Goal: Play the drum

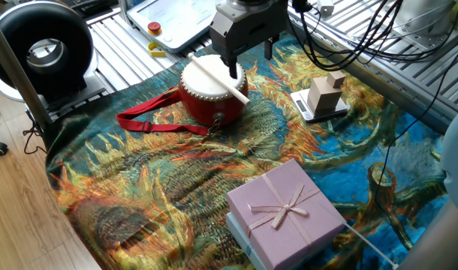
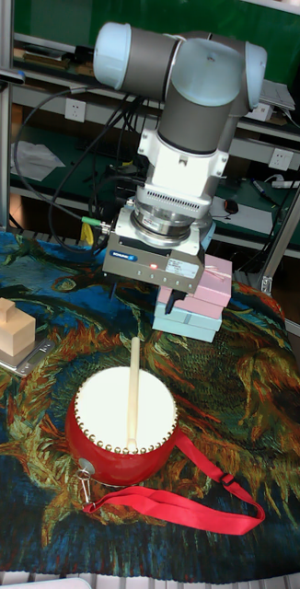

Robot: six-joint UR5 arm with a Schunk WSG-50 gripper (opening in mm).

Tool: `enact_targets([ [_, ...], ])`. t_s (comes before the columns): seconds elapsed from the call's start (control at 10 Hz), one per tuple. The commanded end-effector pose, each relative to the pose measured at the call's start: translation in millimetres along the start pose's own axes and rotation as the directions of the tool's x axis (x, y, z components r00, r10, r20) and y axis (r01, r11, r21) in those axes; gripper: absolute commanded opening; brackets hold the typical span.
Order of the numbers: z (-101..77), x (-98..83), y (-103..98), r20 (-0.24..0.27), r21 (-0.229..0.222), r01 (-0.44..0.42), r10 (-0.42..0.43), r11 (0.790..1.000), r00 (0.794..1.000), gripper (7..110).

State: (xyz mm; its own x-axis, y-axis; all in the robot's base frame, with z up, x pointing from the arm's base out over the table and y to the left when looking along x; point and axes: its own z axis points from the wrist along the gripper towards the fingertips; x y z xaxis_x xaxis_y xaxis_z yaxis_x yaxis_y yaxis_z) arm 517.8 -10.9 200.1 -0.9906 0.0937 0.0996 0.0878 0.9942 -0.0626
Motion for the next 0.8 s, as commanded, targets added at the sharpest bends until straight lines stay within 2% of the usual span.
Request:
enact_targets([
  [0.0, -1.3, 3.7, 1, -0.015, -0.004, -0.014, 0.014, 1.000, 1.000, 7],
  [0.3, -2.1, -1.9, -1, 0.007, 0.007, 0.065, -0.065, 0.998, 0.998, 7],
  [0.6, -14.5, -22.6, -20, 0.081, 0.094, 0.205, -0.213, 0.974, 0.974, 7],
  [0.7, -16.5, -28.7, -7, 0.109, 0.057, 0.218, -0.224, 0.974, 0.969, 7],
])
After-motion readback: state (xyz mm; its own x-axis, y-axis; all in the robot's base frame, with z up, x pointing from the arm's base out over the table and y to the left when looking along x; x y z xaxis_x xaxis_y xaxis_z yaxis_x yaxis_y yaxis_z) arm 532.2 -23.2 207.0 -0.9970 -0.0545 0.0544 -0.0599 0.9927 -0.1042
